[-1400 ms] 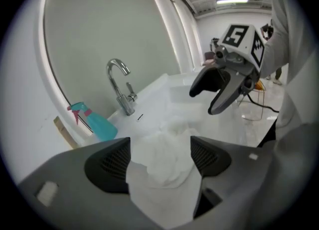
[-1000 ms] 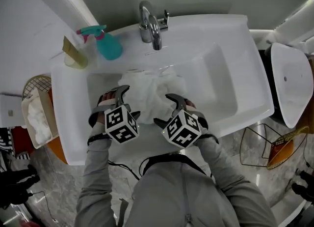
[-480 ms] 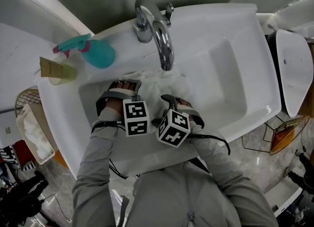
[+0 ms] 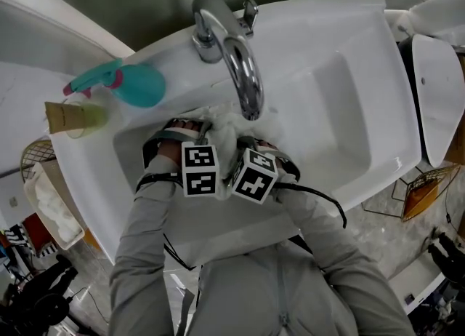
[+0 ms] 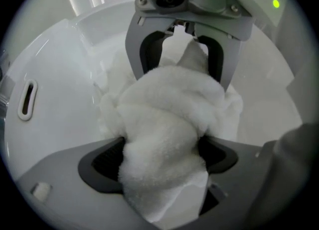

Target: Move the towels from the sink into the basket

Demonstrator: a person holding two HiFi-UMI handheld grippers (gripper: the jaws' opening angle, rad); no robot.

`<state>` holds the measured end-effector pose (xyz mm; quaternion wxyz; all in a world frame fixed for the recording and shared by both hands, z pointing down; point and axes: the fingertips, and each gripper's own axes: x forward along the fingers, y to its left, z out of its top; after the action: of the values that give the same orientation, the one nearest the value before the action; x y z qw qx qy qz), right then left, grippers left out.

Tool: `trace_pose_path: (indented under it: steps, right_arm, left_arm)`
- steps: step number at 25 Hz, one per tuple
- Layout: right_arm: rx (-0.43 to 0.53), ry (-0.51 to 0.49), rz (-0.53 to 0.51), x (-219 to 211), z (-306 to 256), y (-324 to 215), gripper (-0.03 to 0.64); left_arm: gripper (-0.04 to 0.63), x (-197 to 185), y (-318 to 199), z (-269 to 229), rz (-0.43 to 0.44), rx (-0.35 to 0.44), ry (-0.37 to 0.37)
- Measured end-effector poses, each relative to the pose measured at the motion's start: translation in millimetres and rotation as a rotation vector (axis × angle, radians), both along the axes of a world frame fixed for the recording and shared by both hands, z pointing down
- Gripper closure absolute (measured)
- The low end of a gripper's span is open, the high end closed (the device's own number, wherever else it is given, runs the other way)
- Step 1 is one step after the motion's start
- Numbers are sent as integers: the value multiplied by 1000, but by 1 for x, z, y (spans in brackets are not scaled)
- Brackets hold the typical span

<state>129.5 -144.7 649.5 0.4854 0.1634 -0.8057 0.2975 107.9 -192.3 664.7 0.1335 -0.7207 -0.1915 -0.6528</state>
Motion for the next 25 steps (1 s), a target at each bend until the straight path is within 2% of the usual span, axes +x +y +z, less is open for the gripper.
trace_pose_path:
  steps: [4,8,11,13,16,20,25]
  right_arm:
    - [-39,27,-32,-1,3,2,201]
    - [-62,11,-1,-3,1,2,308]
    - [-51,6,25,-4,-2,1,420]
    - [-7,25,17,-4,-3,0,466]
    - [74,59,-6,-4,-6,-1,500]
    - [196,90,-29,-3,-19,-7,514]
    - [335,115,-35,4,-48,-9,518]
  left_arm:
    - [93,0,2,0,5,-10,-4]
    - [163,-4,7,-1,13,-15,-12]
    - [240,-8,10,-3,17,14,-20]
    - [298,-10,11,-5,12,44,-21]
    - [369,-14,10,-10,-12,86,-13]
    - [394,-16,11,-22,-63,134,12]
    - [400,-12,13,-54,-149,206,76]
